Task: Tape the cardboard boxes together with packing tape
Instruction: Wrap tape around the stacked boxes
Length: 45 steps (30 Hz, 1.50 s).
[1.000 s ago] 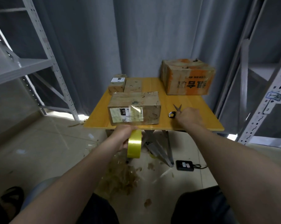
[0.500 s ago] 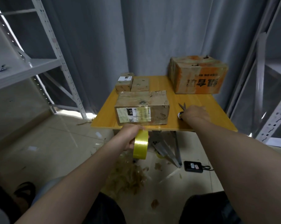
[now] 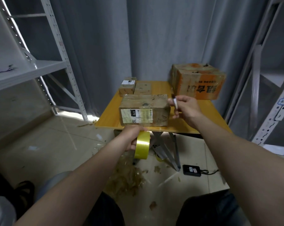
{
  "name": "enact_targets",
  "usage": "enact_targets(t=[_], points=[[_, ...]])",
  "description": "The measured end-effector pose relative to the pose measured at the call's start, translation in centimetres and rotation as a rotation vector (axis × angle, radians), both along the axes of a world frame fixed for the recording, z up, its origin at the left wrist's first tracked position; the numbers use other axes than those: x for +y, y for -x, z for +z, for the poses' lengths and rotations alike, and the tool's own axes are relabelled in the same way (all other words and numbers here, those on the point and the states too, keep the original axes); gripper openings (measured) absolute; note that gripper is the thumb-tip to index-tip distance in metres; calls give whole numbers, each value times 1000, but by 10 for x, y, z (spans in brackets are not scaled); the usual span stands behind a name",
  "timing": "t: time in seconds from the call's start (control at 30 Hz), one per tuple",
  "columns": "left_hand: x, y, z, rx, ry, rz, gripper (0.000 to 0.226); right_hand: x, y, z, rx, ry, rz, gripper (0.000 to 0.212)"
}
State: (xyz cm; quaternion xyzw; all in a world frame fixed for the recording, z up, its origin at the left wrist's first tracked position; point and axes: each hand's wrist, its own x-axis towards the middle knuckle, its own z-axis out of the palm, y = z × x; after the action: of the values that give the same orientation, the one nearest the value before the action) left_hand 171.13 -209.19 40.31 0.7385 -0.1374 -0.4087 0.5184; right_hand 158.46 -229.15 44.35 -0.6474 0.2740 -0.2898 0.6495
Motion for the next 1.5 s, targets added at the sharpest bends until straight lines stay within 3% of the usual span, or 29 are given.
enact_targets(t=[0.1,0.2,0.3,0.4,0.67,0.87,1.03,1.3,1.5], points=[[2,3,1,4,14,16,19,6,11,14,198,-31,328,65],[4,5,3,-4,30,29,19,1,22,24,482,39,571,61],[6,6,3,-14,41,41,19,-7,28,29,778,128,648,73],[5,6,2,-8,56,42,20,-8,30,29,949,164,618,84],[4,4,2,-3,70,22,23,10,1,30,989,240,625,58],[6,4,2,-3,80,28,23,13,-21,28,988,312,682,57],[7,1,2,28,91,30,24,10,-29,23,948,387,683,69],[5,-3,-3,32,87,26,26,1,-25,15,920,408,670,35],[1,-6,-11,55,87,24,26,0,-26,5,925,421,646,30]])
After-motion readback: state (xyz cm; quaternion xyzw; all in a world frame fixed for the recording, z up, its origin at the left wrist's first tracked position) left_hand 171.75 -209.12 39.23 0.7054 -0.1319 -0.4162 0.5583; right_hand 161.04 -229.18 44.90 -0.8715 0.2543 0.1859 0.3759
